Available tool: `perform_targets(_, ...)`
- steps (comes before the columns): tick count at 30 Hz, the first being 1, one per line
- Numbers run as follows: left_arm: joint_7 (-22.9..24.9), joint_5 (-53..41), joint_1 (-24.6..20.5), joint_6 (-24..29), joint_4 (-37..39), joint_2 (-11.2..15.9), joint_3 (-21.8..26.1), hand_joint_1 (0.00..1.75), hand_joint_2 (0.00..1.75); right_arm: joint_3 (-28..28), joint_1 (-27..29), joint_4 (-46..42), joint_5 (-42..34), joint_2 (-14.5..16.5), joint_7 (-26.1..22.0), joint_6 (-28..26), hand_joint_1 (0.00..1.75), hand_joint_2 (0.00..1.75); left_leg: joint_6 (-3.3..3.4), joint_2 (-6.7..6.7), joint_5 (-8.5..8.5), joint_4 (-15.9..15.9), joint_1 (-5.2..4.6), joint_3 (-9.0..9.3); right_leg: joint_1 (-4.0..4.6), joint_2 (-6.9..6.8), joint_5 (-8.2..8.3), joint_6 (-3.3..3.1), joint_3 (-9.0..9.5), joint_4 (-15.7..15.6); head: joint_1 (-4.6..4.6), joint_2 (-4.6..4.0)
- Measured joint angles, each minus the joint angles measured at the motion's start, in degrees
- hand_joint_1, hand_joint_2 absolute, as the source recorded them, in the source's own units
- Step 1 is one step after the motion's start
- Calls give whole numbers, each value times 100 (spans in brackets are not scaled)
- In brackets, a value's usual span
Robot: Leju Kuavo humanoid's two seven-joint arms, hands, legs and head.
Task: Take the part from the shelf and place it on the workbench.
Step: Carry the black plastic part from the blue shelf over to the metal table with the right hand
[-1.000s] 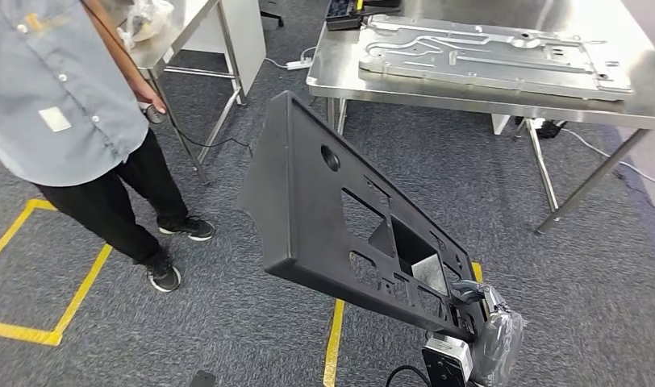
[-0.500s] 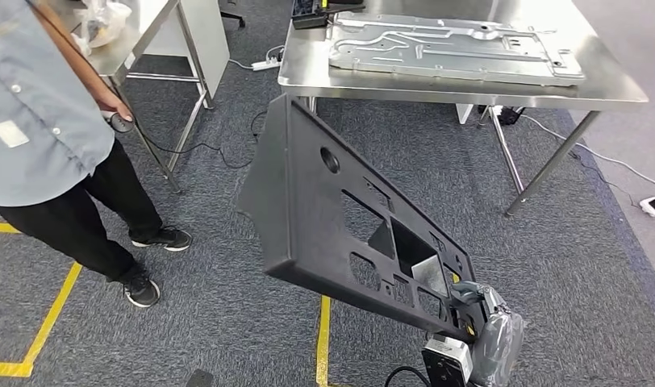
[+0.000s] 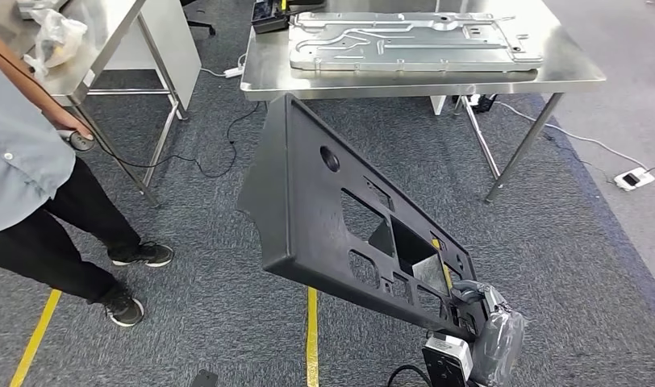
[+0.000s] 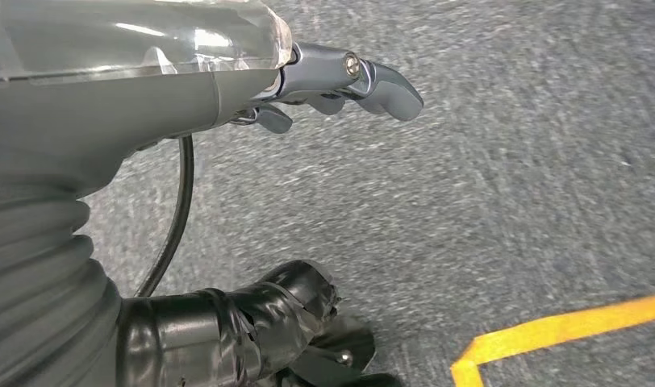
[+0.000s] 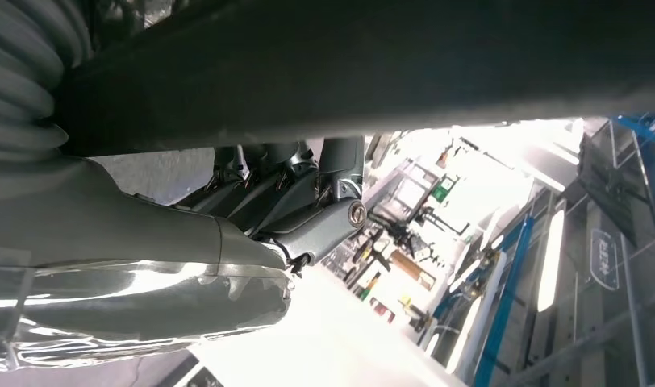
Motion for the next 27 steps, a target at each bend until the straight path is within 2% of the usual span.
perform_targets(1,-12,2,-4,-12,0,4,0,0,175,1,-2,1,2,0,3,1,175,175,26,-42,133,-345,-7,140,10,26,-6,19,-4,13,1,0)
perform_targets(2,-21,4,-9,-25,0,8,0,0,175,2,-3,1,4,0,7,1,175,175,47,-81,195,-561,-19,221,12,43,-7,46,-14,21,1,0)
perform_targets(5,-38,-1,-18,-60,0,7,-1,0,175,8,-2,2,11,-2,19,2,175,175,98,-82,228,-671,-27,244,6,64,9,147,-36,12,1,1)
perform_targets(7,-66,-13,-20,-99,0,4,0,0,175,17,-6,2,16,-12,37,2,175,175,162,-47,282,-722,7,260,7,-11,-114,200,-97,163,6,1)
perform_targets(8,-84,-18,-22,-120,0,2,0,0,175,27,-14,4,16,-22,46,2,175,175,187,-26,301,-742,22,262,1,-66,-270,223,-202,405,8,2)
perform_targets(10,-109,-21,-13,-145,0,4,-1,0,175,50,-27,16,16,-46,56,2,175,175,209,13,304,-742,17,254,-11,-138,-645,270,-549,1150,9,2)
perform_targets(11,-116,-21,-5,-158,0,4,-1,0,175,58,-28,27,16,-58,58,2,175,175,211,33,301,-740,14,252,-18,-148,-754,289,-702,1467,10,2)
perform_targets(12,-121,-21,0,-173,0,4,-1,0,175,66,-28,40,15,-70,61,2,175,175,209,49,296,-739,14,253,-25,-153,-748,302,-767,1596,9,2)
perform_targets(13,-126,-21,2,-194,0,4,-1,0,175,74,-28,52,14,-83,65,2,175,175,203,58,289,-737,14,260,-35,-160,-631,306,-717,1495,9,2)
perform_targets(15,-135,-20,-1,-230,0,4,-1,0,175,93,-36,63,9,-100,71,2,175,175,174,65,263,-727,14,286,-51,-202,-247,292,-330,732,10,1)
perform_targets(17,-138,-20,-4,-242,0,6,-1,0,175,115,-53,70,5,-108,73,2,175,175,117,67,230,-703,-9,300,-28,-238,-51,247,-21,112,9,1)
perform_targets(19,-138,-19,-5,-245,0,8,-1,0,175,133,-63,78,1,-118,75,2,175,175,50,74,218,-702,-28,304,11,-228,-56,188,15,18,6,1)
perform_targets(22,-146,-17,-14,-267,0,10,-1,0,175,145,-68,80,-8,-128,81,2,175,175,-42,72,141,-636,-8,293,-14,-210,-37,83,38,-30,4,0)
perform_targets(24,-155,-12,-18,-307,0,12,-1,0,175,168,-83,85,-47,-132,103,2,175,175,-74,64,-145,-145,4,69,-23,-213,-30,16,58,-60,1,2)
perform_targets(26,-157,-9,-10,-337,0,20,-1,0,175,211,-107,103,-121,-143,133,2,175,175,-86,63,-450,565,5,-289,-3,-208,-40,-31,57,-55,-2,2)
perform_targets(27,-157,-10,-3,-341,0,24,-1,0,175,229,-115,114,-148,-149,142,2,175,175,-87,63,-471,753,5,-394,6,-201,-45,-39,58,-48,-2,2)
